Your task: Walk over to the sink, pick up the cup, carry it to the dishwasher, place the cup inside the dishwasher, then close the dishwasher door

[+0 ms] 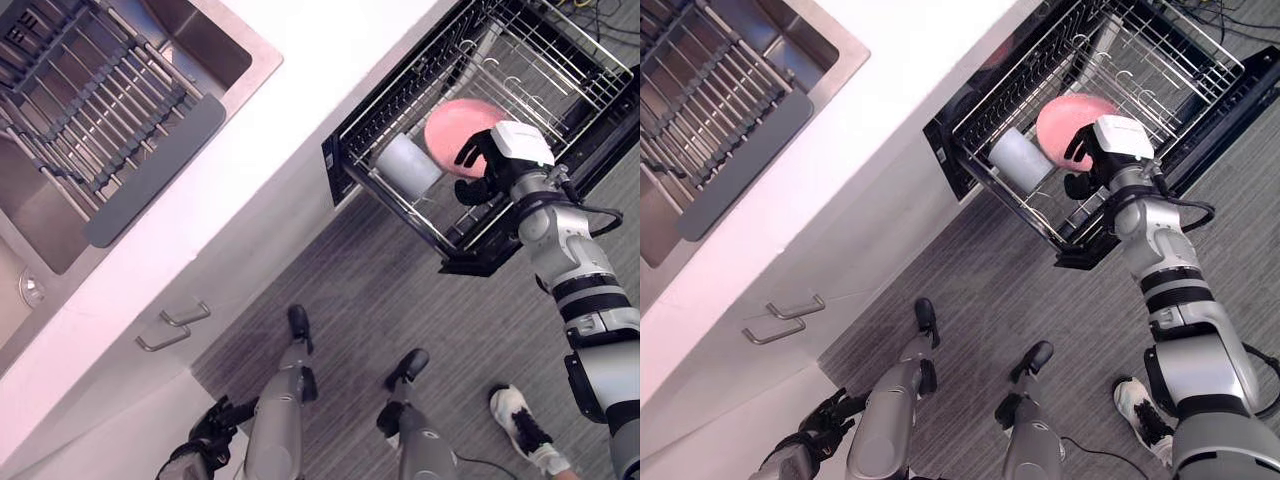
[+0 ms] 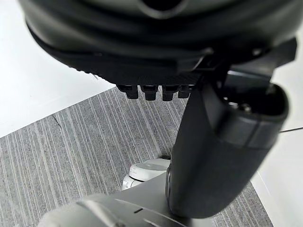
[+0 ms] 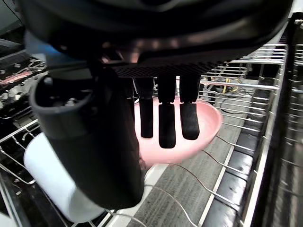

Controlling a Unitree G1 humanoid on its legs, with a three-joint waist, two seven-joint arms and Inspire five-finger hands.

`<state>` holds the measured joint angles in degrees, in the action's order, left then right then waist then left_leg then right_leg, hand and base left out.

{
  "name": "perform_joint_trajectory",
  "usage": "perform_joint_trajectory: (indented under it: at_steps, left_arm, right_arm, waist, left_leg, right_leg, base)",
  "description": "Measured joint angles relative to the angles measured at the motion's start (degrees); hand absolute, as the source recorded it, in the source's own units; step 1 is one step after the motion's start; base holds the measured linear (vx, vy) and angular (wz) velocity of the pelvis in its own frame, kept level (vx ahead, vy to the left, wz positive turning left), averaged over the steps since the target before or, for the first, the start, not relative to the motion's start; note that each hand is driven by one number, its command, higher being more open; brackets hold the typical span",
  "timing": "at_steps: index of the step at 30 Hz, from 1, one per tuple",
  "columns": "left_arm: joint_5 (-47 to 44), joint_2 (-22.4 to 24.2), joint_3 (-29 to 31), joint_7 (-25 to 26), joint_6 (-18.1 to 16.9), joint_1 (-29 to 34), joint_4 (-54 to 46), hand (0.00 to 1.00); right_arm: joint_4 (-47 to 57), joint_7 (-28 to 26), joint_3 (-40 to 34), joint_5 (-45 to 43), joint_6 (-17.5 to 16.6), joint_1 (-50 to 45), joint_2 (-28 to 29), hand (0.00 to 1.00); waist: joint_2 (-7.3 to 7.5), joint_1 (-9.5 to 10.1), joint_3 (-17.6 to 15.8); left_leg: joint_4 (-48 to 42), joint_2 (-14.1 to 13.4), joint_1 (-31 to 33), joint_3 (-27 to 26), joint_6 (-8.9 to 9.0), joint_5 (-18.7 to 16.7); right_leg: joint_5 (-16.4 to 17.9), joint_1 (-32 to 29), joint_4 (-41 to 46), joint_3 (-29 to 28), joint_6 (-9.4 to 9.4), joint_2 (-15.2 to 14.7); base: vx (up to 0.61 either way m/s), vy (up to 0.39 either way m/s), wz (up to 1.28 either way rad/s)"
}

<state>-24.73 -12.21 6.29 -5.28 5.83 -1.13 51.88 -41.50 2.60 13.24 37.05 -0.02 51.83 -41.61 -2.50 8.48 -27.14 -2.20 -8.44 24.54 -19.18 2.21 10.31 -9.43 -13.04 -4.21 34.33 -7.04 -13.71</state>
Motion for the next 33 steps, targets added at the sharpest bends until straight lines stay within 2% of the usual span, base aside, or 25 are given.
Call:
perform_joint_trajectory:
  at_steps: [8,13,17,19,20,24,25,26,28,30,31,33]
  left_arm:
    - [-1.0,0.5,0.1,-0.9,0.9,0.1,-0.3,1.0]
    - [0.3,1.4,2.1,-0.9,0.6,1.0,-0.6,1.0]
    - [4.9,1.5,2.9,1.1,0.4,1.4,-0.6,1.0]
    - [6.7,1.3,3.6,2.1,0.6,1.8,-0.5,1.0]
    - [6.7,1.3,3.6,2.4,0.7,1.9,-0.5,1.0]
    - [5.9,1.6,2.3,3.0,1.4,2.0,-0.6,1.0]
    - [5.3,2.0,0.8,3.1,1.6,1.7,-1.0,1.0]
    - [5.1,2.1,0.5,3.1,1.6,1.7,-1.1,1.0]
    - [3.4,2.7,-1.9,3.1,1.9,1.7,-1.4,1.0]
    - [1.0,3.9,-4.7,3.4,1.6,1.7,-1.1,1.0]
    - [0.9,4.3,-5.5,3.4,1.3,1.7,-0.8,1.0]
    - [0.6,6.0,-7.4,3.5,-0.3,1.7,-0.2,1.0]
  right_arm:
    - [3.3,0.0,-1.6,-2.4,0.0,-0.6,0.0,1.0]
    - [13.7,3.9,-11.3,-8.3,-1.2,-6.0,0.0,1.0]
    - [16.2,9.6,-20.7,-16.1,-1.6,-10.6,0.0,1.0]
    - [15.8,12.7,-26.5,-23.6,-0.6,-13.4,0.0,1.0]
    - [15.4,13.3,-27.8,-25.1,-0.3,-13.9,0.0,0.0]
    - [12.0,15.0,-34.7,-36.9,1.6,-15.5,0.0,0.0]
    - [10.8,15.0,-36.1,-41.8,2.0,-15.3,-0.1,0.0]
    - [10.5,15.0,-36.3,-42.7,2.0,-15.3,-0.2,0.0]
    - [9.0,14.8,-36.6,-47.1,2.8,-15.3,-1.0,0.0]
    - [7.5,14.4,-36.8,-49.2,5.0,-15.4,-1.9,0.0]
    - [7.5,14.2,-36.8,-49.3,5.5,-15.3,-1.9,0.0]
    - [7.6,12.2,-36.6,-49.5,6.4,-15.3,-2.2,0.0]
  waist:
    - [-0.44,-0.4,-0.2]
    - [-0.3,-1.68,-0.1]
    - [0.72,-3.33,0.5]
    - [1.77,-4.86,1.2]
    - [1.93,-5.34,1.3]
    - [2.21,-8.21,1.8]
    - [1.8,-8.7,1.9]
    - [1.55,-8.92,2.0]
    - [0.02,-10.05,1.9]
    - [-3.26,-10.5,2.0]
    - [-4.26,-10.53,2.1]
    - [-8.25,-10.28,2.1]
  left_leg:
    - [0.0,0.5,-2.0,1.4,0.0,0.0]
    - [1.6,0.8,-6.6,1.2,0.11,0.0]
    - [6.5,1.5,-11.5,0.0,0.41,1.8]
    - [7.2,1.5,-12.9,-0.7,0.36,2.2]
    - [7.2,1.5,-13.3,-0.9,0.36,2.2]
    - [7.2,1.5,-14.8,-2.8,0.33,2.1]
    - [7.3,1.5,-14.0,-4.3,0.34,2.1]
    - [7.3,1.5,-13.6,-4.4,0.34,2.1]
    - [7.5,1.6,-11.9,-5.2,0.26,2.3]
    - [7.5,1.8,-10.3,-6.1,0.1,2.6]
    - [7.5,1.8,-9.9,-6.4,0.08,2.6]
    - [7.5,2.3,-8.4,-7.0,-0.12,2.8]
  right_leg:
    - [-0.2,1.9,0.0,0.2,-0.02,-0.3]
    - [-0.2,5.5,-0.2,0.4,-0.04,-0.4]
    - [-0.1,8.0,-0.2,0.2,-0.13,-0.5]
    - [-0.1,8.5,0.2,-0.1,-0.15,-0.7]
    - [-0.1,8.6,0.4,-0.2,-0.15,-0.8]
    - [0.0,8.3,1.5,-1.8,-0.24,-1.5]
    - [0.0,5.9,2.3,-3.3,-0.25,-1.8]
    - [0.0,5.4,2.6,-3.6,-0.25,-1.9]
    - [0.0,2.6,3.6,-4.7,-0.17,-2.3]
    - [-0.4,0.1,3.6,-6.0,-0.09,-2.6]
    - [-0.6,-0.5,3.5,-6.3,0.0,-2.7]
    - [-2.0,-2.5,3.0,-7.5,-0.01,-2.8]
  base:
    - [-0.04,0.061,0.0]
    - [-0.01,0.055,-0.01]
    - [0.01,0.047,-0.11]
    - [0.04,0.035,-0.14]
    - [0.03,0.031,-0.13]
    - [-0.01,0.027,-0.25]
    - [-0.06,0.012,-0.37]
    - [-0.11,0.021,-0.37]
    - [-0.09,0.016,-0.18]
    - [-0.05,-0.005,-0.22]
    - [-0.03,-0.007,-0.22]
    - [0.0,-0.002,-0.18]
